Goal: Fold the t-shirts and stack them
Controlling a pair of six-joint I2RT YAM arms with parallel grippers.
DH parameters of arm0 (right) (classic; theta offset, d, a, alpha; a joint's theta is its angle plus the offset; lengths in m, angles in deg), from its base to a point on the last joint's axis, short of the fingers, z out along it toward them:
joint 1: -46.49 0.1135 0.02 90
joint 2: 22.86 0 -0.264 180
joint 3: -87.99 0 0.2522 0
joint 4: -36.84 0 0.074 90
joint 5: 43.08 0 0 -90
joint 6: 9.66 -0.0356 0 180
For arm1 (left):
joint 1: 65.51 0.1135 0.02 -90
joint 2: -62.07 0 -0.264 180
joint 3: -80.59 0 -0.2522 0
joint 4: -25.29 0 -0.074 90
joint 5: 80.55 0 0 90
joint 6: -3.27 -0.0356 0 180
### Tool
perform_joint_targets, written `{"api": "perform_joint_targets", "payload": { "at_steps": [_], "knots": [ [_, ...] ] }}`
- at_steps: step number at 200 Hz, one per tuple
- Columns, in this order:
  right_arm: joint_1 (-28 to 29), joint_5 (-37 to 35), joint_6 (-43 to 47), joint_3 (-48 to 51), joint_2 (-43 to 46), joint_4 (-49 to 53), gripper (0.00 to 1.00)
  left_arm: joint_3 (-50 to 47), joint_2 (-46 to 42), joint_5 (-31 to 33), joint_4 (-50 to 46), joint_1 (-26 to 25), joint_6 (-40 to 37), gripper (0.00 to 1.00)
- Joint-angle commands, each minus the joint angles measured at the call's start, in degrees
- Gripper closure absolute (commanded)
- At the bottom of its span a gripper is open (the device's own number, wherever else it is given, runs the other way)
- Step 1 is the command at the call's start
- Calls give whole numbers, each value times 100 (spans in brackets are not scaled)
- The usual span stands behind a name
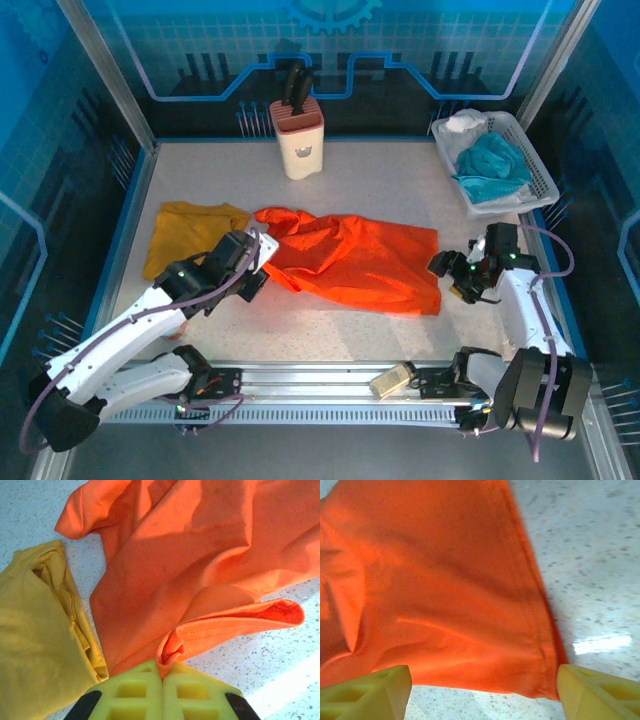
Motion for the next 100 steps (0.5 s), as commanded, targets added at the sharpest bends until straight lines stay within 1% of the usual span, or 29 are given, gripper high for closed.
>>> {"api": "perform_joint_targets", "payload": {
  "at_steps": [1, 12, 28, 45, 50, 54, 59, 63, 64, 66, 71, 75, 85, 94, 98, 100],
  "knots": [
    [173, 168, 40, -312, -234, -319, 22, -78, -104, -536, 8, -152, -255, 96],
    [162, 222, 28, -381, -390, -396, 21, -157, -85, -642, 21, -327, -413, 96],
    [161, 243, 41, -488, -571, -426, 21, -254, -19, -996, -95, -617, -720, 96],
    [159, 246, 69, -555, -678, -426, 20, -443, 48, -1048, -212, -802, -959, 95],
    [156, 243, 77, -563, -687, -434, 20, -461, 86, -1048, -310, -849, -1023, 92],
    [159, 228, 81, -569, -702, -434, 20, -461, 123, -1046, -400, -871, -1050, 85],
    [156, 185, 81, -571, -707, -435, 20, -461, 153, -1055, -492, -886, -1071, 74],
    [157, 141, 73, -572, -708, -439, 20, -460, 165, -1034, -549, -887, -1074, 61],
    [156, 130, 73, -571, -711, -441, 20, -465, 161, -1028, -554, -887, -1074, 59],
    [156, 118, 73, -564, -719, -447, 20, -470, 158, -1008, -571, -887, -1077, 50],
    [155, 95, 81, -553, -722, -485, 20, -505, 134, -966, -584, -887, -1087, 37],
    [160, 98, 82, -538, -743, -514, 20, -534, 96, -944, -595, -892, -1112, 31],
    [156, 115, 82, -551, -799, -569, 20, -588, -11, -818, -598, -887, -1125, 24],
    [160, 150, 73, -561, -868, -637, 19, -612, -130, -477, -491, -887, -1006, 10],
    [164, 167, 73, -565, -897, -674, 19, -617, -179, -199, -409, -887, -895, 3],
    [166, 173, 73, -573, -915, -697, 19, -607, -199, -83, -367, -887, -847, 1]
  ]
}}
